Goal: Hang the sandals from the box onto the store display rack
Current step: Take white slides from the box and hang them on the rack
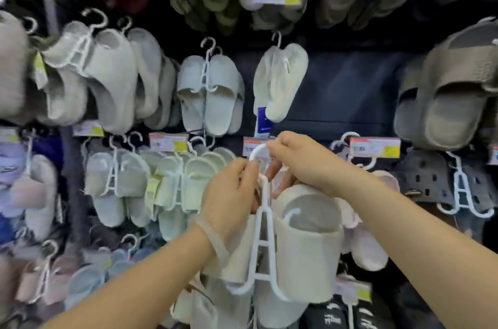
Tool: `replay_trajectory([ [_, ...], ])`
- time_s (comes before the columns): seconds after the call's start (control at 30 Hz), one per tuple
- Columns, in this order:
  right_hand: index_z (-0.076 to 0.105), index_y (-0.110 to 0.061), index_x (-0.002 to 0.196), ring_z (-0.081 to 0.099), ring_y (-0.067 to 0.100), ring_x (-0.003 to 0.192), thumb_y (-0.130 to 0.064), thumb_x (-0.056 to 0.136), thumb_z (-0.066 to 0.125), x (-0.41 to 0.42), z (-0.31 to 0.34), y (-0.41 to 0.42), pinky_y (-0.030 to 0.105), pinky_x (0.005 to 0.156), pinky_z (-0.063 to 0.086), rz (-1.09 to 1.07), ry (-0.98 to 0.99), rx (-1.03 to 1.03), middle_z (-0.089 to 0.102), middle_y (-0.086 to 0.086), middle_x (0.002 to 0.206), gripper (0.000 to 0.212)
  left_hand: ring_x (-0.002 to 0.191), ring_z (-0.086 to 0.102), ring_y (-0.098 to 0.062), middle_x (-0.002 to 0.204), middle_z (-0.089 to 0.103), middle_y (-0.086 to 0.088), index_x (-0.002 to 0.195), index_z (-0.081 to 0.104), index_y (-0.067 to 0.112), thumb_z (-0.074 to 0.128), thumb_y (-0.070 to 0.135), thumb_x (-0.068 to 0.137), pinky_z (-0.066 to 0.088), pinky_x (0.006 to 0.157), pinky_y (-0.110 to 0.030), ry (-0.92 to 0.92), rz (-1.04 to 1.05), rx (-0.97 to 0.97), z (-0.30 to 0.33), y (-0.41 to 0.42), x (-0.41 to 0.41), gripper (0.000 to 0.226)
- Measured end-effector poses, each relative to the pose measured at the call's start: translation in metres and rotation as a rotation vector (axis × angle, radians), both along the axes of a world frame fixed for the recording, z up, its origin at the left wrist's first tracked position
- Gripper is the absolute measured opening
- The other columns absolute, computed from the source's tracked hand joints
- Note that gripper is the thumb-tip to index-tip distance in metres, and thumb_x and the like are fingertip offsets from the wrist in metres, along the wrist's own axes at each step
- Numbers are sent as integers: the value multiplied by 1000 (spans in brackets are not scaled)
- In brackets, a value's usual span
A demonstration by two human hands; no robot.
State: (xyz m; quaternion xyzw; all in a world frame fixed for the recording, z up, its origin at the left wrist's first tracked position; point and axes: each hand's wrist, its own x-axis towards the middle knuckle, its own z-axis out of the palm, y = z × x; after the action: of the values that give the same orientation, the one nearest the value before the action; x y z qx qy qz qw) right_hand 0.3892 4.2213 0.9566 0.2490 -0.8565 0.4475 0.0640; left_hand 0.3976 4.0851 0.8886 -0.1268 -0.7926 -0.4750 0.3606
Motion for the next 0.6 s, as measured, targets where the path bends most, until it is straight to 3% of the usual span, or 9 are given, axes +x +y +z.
replay_trajectory([
  [0.1, 55, -7, 99, 69, 13, 70, -38, 95, 46, -9, 16, -30, 21, 74, 53, 103, 22, 38, 72, 6, 89, 32, 50, 57, -15, 49, 59, -4, 68, 48, 11, 40, 32, 98, 45, 60, -30, 22, 32, 28, 21, -49, -1, 38],
  [0.17, 64, -20, 104, 65, 18, 100, -47, 91, 48, -17, 24, -44, 31, 97, 48, 122, 60, 162, 72, 1, 100, 33, 46, 54, -9, 44, 58, 0, 72, 49, 7, 39, 32, 98, 42, 57, -24, 27, 43, 39, 38, -76, -2, 37],
  [0.2, 66, -23, 105, 61, 17, 107, -50, 89, 48, -20, 29, -52, 33, 100, 45, 125, 65, 210, 70, -1, 105, 35, 47, 54, -10, 44, 58, 0, 74, 50, 4, 39, 32, 97, 43, 60, -26, 35, 49, 36, 46, -86, -3, 38],
  [0.3, 66, -26, 106, 60, 8, 101, -56, 83, 53, -26, 46, -72, 23, 91, 47, 176, 136, 287, 66, -10, 105, 40, 52, 56, -17, 52, 60, -6, 76, 50, 2, 39, 29, 97, 48, 66, -37, 83, 48, 60, 70, -111, -12, 36],
  [0.37, 64, -31, 102, 62, 5, 93, -61, 72, 63, -32, 60, -76, 23, 84, 50, 190, 209, 340, 65, -12, 100, 42, 48, 54, -12, 55, 58, -6, 72, 48, 8, 38, 28, 98, 48, 60, -35, 92, 46, 106, 86, -124, -19, 34],
  [0.43, 63, -22, 92, 61, 8, 76, -57, 70, 70, -41, 71, -76, 24, 72, 49, 151, 306, 350, 64, -5, 85, 42, 43, 52, -6, 54, 57, -4, 72, 47, 12, 37, 30, 98, 46, 57, -29, 95, 46, 136, 101, -133, -26, 33],
  [0.53, 50, -16, 63, 43, -3, 47, -41, 83, 60, -62, 87, -86, 10, 49, 35, 59, 444, 118, 49, -14, 51, 34, 43, 52, -5, 60, 57, -8, 74, 45, 12, 35, 29, 99, 49, 56, -27, 170, 60, 106, 130, -139, -41, 32],
  [0.6, 43, -15, 58, 39, -2, 43, -37, 89, 55, -75, 101, -92, 10, 44, 32, 16, 498, 49, 45, -12, 47, 39, 55, 58, -17, 68, 58, -17, 72, 43, 11, 35, 28, 99, 54, 68, -36, 262, 90, 51, 155, -139, -53, 33],
])
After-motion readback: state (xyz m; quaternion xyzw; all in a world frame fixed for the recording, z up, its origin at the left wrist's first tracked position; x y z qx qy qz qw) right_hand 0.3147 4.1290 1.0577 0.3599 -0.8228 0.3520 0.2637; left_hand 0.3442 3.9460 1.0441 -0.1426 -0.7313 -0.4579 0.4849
